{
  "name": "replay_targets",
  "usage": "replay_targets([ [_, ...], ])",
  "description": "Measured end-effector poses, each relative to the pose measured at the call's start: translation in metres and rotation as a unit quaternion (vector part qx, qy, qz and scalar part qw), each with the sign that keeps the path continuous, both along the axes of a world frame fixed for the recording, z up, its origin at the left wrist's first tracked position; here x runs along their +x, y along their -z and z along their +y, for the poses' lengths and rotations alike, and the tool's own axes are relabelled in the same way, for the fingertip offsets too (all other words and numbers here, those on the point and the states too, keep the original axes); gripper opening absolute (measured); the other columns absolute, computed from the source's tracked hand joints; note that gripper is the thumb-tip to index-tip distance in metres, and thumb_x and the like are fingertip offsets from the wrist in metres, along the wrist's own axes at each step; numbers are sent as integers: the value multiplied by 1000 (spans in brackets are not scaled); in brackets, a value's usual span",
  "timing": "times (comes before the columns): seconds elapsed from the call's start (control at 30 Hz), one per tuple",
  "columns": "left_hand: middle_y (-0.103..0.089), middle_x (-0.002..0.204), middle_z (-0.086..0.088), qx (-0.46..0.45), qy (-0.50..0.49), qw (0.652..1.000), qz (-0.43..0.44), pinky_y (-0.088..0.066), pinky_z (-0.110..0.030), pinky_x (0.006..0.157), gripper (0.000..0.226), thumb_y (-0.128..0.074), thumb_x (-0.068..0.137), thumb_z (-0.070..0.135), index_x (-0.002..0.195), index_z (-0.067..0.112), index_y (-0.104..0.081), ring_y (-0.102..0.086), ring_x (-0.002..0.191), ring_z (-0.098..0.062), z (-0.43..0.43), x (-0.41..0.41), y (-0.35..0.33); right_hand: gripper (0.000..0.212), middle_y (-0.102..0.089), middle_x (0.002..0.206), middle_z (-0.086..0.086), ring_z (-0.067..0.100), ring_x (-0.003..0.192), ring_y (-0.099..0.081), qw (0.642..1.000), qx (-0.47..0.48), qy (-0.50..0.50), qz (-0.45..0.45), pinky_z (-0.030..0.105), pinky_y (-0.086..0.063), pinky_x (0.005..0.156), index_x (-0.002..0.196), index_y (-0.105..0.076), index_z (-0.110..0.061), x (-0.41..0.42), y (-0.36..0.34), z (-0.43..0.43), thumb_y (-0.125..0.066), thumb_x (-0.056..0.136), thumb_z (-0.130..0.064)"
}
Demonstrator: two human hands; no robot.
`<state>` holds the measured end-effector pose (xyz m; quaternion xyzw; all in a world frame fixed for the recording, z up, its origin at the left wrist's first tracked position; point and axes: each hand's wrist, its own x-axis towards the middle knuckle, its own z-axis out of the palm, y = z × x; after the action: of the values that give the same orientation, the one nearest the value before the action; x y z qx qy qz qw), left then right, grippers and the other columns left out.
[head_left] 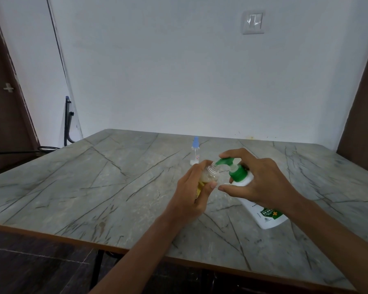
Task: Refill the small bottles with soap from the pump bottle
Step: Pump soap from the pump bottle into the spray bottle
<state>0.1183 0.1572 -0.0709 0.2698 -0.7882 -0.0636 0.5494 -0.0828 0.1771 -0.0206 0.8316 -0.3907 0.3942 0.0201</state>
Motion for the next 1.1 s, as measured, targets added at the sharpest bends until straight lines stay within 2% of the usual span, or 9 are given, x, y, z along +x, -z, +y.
replay_targets([
  [0.17,-55,116,3,-4,5,1000,6,-47,-12,80,40,-54,96,23,132,7,-45,-57,98,-3,-1,0,1,61,-71,73,-4,11,62,-66,1000,10,-8,-13,32,-54,57,119,-48,-47,1,-4,0,-75,67,-62],
  [0.27,-58,113,-1,-6,9,1000,-4,-47,-14,75,38,-56,96,20,131,7,-46,-58,91,-5,0,0,1,57,-74,79,-6,9,66,-69,999,10,-25,-35,28,-56,56,113,-54,-44,1,-4,1,-80,64,-58],
  [0.4,-60,113,-4,-1,17,1000,-10,-46,-13,74,40,-55,95,22,131,7,-47,-60,89,-5,1,0,1,52,-74,80,-8,9,65,-70,997,7,-39,-64,28,-57,55,106,-57,-42,2,-5,3,-77,62,-59],
  [0.5,-60,112,-2,3,11,1000,-4,-44,-11,74,40,-58,95,20,131,6,-47,-59,87,-2,0,0,1,53,-73,79,-8,8,66,-69,998,16,-31,-52,29,-56,57,109,-55,-46,1,-4,2,-78,64,-62],
  [0.7,-57,111,3,8,-3,1000,12,-42,-6,76,40,-59,91,15,128,2,-48,-56,93,7,0,0,-1,73,-72,78,-8,9,66,-67,1000,23,-7,-12,26,-55,63,126,-42,-52,1,-3,3,-80,64,-58],
  [1.0,-59,106,1,3,-8,1000,12,-42,-6,72,38,-60,91,16,123,-1,-50,-56,87,7,-1,0,0,65,-71,73,-4,12,62,-67,999,28,-6,-30,32,-56,58,118,-45,-53,2,-4,2,-74,61,-67],
  [1.1,-58,107,2,4,-7,1000,11,-42,-6,73,38,-60,91,16,124,0,-50,-56,88,8,0,0,0,65,-72,72,-2,14,58,-67,998,24,-20,-46,32,-56,54,117,-49,-50,1,-5,4,-80,61,-62],
])
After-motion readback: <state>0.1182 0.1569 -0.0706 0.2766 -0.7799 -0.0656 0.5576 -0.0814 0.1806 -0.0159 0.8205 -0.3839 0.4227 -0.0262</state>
